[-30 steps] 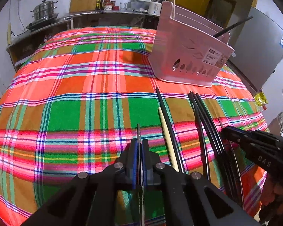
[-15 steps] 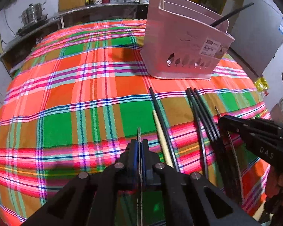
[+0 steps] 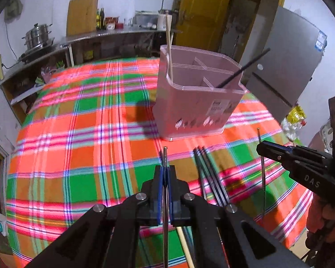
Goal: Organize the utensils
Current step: 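Lift both held chopsticks and carry them over the pink basket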
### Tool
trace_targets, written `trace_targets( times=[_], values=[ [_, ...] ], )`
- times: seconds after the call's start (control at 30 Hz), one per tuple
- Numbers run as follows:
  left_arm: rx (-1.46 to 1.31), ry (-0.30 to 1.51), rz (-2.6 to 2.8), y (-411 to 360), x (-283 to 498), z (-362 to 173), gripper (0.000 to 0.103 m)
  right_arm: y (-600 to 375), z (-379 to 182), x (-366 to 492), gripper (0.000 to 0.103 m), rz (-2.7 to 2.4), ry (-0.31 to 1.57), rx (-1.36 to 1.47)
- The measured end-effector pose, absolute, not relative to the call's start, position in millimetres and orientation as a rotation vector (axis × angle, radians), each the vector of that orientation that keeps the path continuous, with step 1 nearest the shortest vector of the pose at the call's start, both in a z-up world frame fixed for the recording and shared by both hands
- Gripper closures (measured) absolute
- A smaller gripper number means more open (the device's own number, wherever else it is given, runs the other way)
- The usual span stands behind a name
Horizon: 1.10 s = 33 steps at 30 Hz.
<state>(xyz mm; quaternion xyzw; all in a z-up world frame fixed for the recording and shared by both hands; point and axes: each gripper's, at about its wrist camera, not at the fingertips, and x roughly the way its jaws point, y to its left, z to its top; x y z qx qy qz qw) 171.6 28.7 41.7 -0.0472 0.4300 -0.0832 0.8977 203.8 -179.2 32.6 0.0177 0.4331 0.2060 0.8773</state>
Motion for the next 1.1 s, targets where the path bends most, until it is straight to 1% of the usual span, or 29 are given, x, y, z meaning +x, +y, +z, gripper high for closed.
trace_targets(
  times=[0.37,0.8,1.1],
  values=[
    [-0.126,0.779,-0.203,33,164,96,0.099,-190,78,191,0.099,0.440,0.776,0.052],
    [-0.126,0.751,-0.225,29,162,121,0.099,-192,100,180,0.099,0.447,0.709,0.040],
    [-0.136,0.750,-0.237,23,187,143,0.099,-184,118,190,0.099,0.463,0.672,0.044]
  ],
)
